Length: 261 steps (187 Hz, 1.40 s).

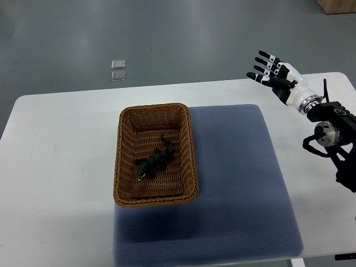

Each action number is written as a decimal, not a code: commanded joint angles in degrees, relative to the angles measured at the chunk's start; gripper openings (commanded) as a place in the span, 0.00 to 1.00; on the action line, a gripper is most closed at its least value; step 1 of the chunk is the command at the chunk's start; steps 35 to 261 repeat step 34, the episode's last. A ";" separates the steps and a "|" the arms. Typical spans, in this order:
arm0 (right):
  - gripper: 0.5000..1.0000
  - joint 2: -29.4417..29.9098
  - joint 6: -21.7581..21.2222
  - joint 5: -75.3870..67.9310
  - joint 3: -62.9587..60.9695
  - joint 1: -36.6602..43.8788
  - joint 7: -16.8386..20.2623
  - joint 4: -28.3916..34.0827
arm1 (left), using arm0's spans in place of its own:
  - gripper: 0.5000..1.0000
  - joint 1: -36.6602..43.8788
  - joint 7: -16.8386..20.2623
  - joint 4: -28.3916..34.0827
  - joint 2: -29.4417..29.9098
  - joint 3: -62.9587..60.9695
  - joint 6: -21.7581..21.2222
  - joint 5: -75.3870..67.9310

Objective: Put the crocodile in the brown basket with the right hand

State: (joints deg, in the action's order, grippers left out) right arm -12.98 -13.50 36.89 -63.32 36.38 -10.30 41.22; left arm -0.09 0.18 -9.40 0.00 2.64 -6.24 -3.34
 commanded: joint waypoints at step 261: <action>0.86 3.84 -0.12 -0.24 -7.52 -2.28 -0.69 -0.08 | 1.00 0.00 0.00 0.00 0.00 0.00 0.00 0.00</action>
